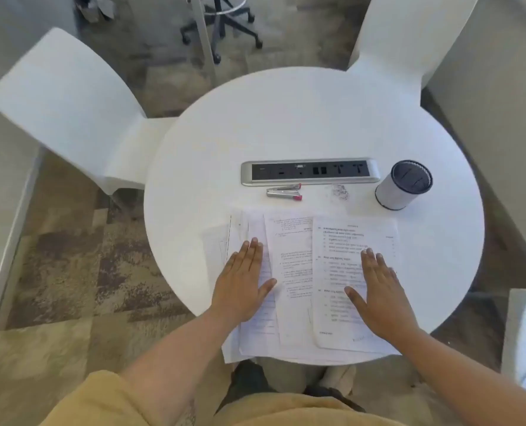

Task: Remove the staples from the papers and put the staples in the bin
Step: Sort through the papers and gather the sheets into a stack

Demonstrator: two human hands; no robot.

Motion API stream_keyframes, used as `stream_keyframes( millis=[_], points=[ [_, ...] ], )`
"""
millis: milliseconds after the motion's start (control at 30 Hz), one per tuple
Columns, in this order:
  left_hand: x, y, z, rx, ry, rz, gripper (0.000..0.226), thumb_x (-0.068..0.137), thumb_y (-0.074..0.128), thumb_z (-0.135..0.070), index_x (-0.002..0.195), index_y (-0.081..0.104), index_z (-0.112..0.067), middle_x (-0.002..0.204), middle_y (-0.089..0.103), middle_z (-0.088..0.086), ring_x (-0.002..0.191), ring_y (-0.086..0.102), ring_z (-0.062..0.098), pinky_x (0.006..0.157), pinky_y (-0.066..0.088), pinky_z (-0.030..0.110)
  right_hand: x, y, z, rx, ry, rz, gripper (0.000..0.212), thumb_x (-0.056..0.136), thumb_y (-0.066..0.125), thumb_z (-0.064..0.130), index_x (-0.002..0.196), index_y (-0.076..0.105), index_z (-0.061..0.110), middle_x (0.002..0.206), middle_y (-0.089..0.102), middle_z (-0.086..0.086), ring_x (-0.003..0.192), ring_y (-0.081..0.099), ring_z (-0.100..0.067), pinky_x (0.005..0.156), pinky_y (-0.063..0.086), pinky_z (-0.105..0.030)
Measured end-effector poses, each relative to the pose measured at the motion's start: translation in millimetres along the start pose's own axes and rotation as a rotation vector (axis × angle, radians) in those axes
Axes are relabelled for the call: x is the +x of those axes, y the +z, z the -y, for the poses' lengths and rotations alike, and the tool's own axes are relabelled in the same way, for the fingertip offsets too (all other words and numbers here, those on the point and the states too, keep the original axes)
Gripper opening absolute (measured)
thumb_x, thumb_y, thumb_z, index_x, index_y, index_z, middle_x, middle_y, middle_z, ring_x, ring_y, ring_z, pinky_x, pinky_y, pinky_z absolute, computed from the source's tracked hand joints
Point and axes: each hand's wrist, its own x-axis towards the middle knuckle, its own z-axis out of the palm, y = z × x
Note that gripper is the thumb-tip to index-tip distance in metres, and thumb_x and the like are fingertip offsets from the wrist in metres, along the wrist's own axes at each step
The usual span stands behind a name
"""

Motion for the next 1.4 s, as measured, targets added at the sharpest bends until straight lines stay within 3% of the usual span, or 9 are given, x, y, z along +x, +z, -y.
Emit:
stream_keyframes(
  millis=[267, 400, 500, 800, 967, 1033, 1133, 1233, 1400],
  points=[
    [0, 17, -5, 0.039, 0.02, 0.127, 0.094, 0.079, -0.012, -0.071, 0.159, -0.011, -0.021, 0.159, -0.028, -0.006, 0.155, -0.016, 0.016, 0.123, -0.011, 0.032, -20, 27, -13, -0.06, 0.061, 0.168, 0.083, 0.096, 0.032, 0.057, 0.153, -0.015, 0.02, 0.163, -0.015, 0.0, 0.149, -0.013, -0.017, 0.122, 0.001, -0.037],
    [-4, 9, -23, -0.173, -0.081, -0.024, 0.074, 0.1, 0.024, -0.06, 0.16, 0.011, -0.018, 0.169, 0.01, -0.004, 0.156, 0.011, 0.016, 0.125, 0.007, 0.031, -24, 24, -11, -0.061, 0.074, 0.161, 0.086, 0.095, 0.033, 0.061, 0.153, -0.015, 0.023, 0.161, -0.02, 0.002, 0.149, -0.015, -0.018, 0.123, 0.002, -0.039],
    [-8, 3, -49, -0.475, -0.309, -0.133, 0.063, 0.099, 0.048, -0.049, 0.153, 0.033, -0.018, 0.156, 0.039, -0.002, 0.142, 0.038, 0.018, 0.116, 0.029, 0.033, -26, 22, -9, -0.059, 0.087, 0.202, 0.091, 0.092, 0.036, 0.065, 0.153, -0.017, 0.025, 0.16, -0.022, 0.002, 0.149, -0.016, -0.019, 0.122, 0.001, -0.04],
    [10, -6, -71, -1.038, -0.703, -0.091, 0.07, 0.091, 0.068, -0.034, 0.148, 0.036, -0.011, 0.146, 0.04, 0.005, 0.126, 0.048, 0.021, 0.096, 0.041, 0.032, -30, 20, 2, -0.049, 0.074, 0.307, 0.095, 0.09, 0.043, 0.063, 0.152, -0.02, 0.027, 0.159, -0.027, 0.002, 0.148, -0.019, -0.02, 0.122, 0.004, -0.039],
    [20, -6, -67, -1.28, -0.864, -0.032, 0.062, 0.084, 0.075, -0.035, 0.135, 0.048, -0.012, 0.121, 0.063, 0.007, 0.104, 0.063, 0.024, 0.087, 0.05, 0.034, -29, 21, 5, -0.053, 0.073, 0.342, 0.097, 0.089, 0.043, 0.064, 0.151, -0.022, 0.028, 0.158, -0.029, 0.003, 0.148, -0.02, -0.019, 0.122, 0.007, -0.038],
    [21, -8, -65, -1.336, -0.861, 0.003, 0.039, 0.085, 0.074, -0.033, 0.111, 0.062, -0.007, 0.096, 0.068, 0.006, 0.078, 0.061, 0.02, 0.069, 0.048, 0.029, -29, 20, 4, -0.049, 0.069, 0.35, 0.097, 0.089, 0.043, 0.065, 0.151, -0.022, 0.028, 0.158, -0.029, 0.003, 0.148, -0.02, -0.019, 0.122, 0.008, -0.038],
    [18, -6, -65, -1.288, -0.776, 0.037, 0.023, 0.086, 0.075, -0.029, 0.078, 0.063, -0.012, 0.086, 0.072, 0.003, 0.072, 0.062, 0.017, 0.064, 0.047, 0.026, -29, 18, 5, -0.037, 0.064, 0.359, 0.097, 0.089, 0.043, 0.064, 0.151, -0.022, 0.028, 0.158, -0.029, 0.004, 0.147, -0.021, -0.018, 0.121, 0.009, -0.037],
    [15, -6, -69, -1.239, -0.684, 0.034, 0.011, 0.087, 0.074, -0.025, 0.096, 0.071, -0.02, 0.092, 0.074, -0.006, 0.082, 0.07, 0.013, 0.071, 0.056, 0.029, -30, 18, 8, -0.006, 0.065, 0.368, 0.095, 0.089, 0.044, 0.063, 0.151, -0.02, 0.03, 0.158, -0.029, 0.007, 0.147, -0.021, -0.016, 0.121, 0.013, -0.038],
    [9, -6, -78, -1.292, -0.608, 0.022, 0.024, 0.096, 0.063, -0.016, 0.118, 0.063, -0.025, 0.109, 0.07, -0.009, 0.1, 0.066, 0.015, 0.084, 0.056, 0.034, -34, 15, 21, 0.173, -0.039, 0.409, 0.087, 0.093, 0.047, 0.055, 0.154, -0.011, 0.03, 0.16, -0.02, 0.013, 0.148, -0.015, -0.009, 0.122, 0.006, -0.033]
  ],
)
